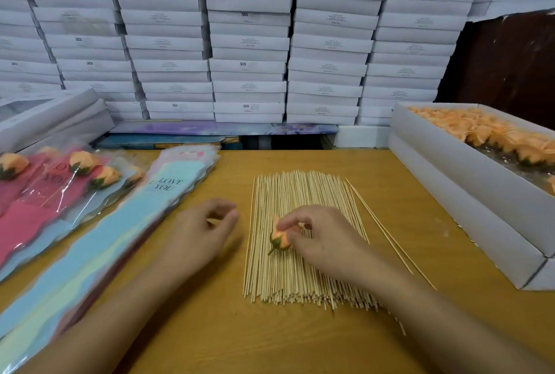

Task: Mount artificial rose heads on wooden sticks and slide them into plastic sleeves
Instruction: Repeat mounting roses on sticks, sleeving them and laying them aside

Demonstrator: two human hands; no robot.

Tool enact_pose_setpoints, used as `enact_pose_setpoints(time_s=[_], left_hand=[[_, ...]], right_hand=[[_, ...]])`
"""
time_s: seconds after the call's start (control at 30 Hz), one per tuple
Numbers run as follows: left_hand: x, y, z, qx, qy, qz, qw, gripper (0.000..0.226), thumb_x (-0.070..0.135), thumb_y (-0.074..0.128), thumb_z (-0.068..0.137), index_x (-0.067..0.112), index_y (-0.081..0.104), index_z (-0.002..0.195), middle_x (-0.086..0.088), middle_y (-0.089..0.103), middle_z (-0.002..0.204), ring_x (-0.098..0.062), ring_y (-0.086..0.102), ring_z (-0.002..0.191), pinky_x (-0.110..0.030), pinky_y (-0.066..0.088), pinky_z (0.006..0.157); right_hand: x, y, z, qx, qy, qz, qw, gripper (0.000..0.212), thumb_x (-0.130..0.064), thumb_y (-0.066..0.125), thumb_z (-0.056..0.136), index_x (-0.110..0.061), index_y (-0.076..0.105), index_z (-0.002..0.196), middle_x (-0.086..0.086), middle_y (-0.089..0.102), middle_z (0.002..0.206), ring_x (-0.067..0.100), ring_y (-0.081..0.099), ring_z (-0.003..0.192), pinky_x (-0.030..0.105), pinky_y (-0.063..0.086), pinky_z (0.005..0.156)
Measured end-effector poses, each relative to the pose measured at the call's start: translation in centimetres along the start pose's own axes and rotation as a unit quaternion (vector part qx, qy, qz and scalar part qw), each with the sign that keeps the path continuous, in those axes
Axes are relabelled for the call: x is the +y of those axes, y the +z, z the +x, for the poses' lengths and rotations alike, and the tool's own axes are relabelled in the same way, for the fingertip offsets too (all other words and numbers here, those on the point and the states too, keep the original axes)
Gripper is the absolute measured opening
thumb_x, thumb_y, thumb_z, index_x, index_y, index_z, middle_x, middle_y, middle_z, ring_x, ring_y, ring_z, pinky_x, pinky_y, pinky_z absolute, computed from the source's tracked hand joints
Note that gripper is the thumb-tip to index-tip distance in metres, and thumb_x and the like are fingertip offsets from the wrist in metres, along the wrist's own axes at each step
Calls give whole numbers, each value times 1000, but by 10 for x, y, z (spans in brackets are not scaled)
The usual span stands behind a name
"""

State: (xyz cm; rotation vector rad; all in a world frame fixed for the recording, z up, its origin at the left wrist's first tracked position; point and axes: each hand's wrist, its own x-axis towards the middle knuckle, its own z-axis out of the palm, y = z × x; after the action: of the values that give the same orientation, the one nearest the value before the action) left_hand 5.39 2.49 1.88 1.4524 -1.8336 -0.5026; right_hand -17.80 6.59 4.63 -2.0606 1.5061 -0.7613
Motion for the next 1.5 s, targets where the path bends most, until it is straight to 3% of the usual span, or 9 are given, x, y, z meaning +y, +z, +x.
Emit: enact_pose_setpoints(time_s=[0.1,0.23,0.53,0.67,0.9,1.03,1.2,1.3,1.5], left_hand=[[25,13,-14,-112,5,-156,981,26,59,66,80,42,73,99,21,74,98,3,68,91,-16,53,74],[37,20,-19,-190,10,-226,955,26,39,81,71,34,77,95,9,79,96,-5,74,86,-11,53,72],[38,17,-19,-201,13,-227,953,19,15,81,82,34,80,84,8,71,67,4,58,57,-8,42,54],[34,17,-19,-191,-11,-234,953,6,27,77,85,32,79,85,6,65,64,-1,51,59,-12,40,55],[27,15,-16,-150,-81,-258,951,19,43,78,77,36,77,95,1,77,91,-5,69,75,-20,53,68],[23,14,-14,-156,-103,-283,941,29,49,76,71,43,75,100,4,77,101,-7,72,85,-24,56,75],[23,13,-13,-155,-121,-308,931,31,39,74,81,33,73,112,10,77,109,-8,72,99,-25,55,77],[23,14,-12,-151,-125,-306,932,29,31,71,90,30,68,119,10,76,110,-9,72,101,-29,55,82],[22,14,-11,-151,-136,-312,928,28,30,70,91,27,69,119,7,77,109,-11,72,101,-33,57,89]], right_hand=[[1,3,-2,10,-24,-5,1000,17,-27,62,98,-33,72,110,-17,67,118,1,64,98,21,54,83],[-1,5,-4,38,-63,-14,997,19,-24,62,97,-29,73,110,-18,67,113,-5,53,109,8,37,88],[-8,12,-7,40,-116,-55,991,22,-21,62,97,-23,71,117,-15,65,116,-3,47,113,8,30,94],[-6,10,-8,30,-123,-17,992,27,-29,59,97,-28,70,121,-18,60,131,-4,44,125,15,30,102],[13,-7,0,146,-14,-54,988,29,-35,57,98,-31,62,126,-23,53,116,-5,52,102,27,50,94],[39,-15,6,125,104,-140,977,35,-40,57,98,-23,59,129,-9,60,121,7,56,102,27,48,86],[56,-18,8,99,166,-156,969,26,-40,61,95,-15,69,97,-9,63,81,14,63,69,35,56,67],[60,-19,10,93,175,-164,966,34,-35,62,94,-4,71,83,-2,54,62,17,52,52,29,43,52],[60,-22,12,73,205,-135,967,44,-28,63,91,-20,47,51,-3,39,45,16,38,41,27,37,49]])
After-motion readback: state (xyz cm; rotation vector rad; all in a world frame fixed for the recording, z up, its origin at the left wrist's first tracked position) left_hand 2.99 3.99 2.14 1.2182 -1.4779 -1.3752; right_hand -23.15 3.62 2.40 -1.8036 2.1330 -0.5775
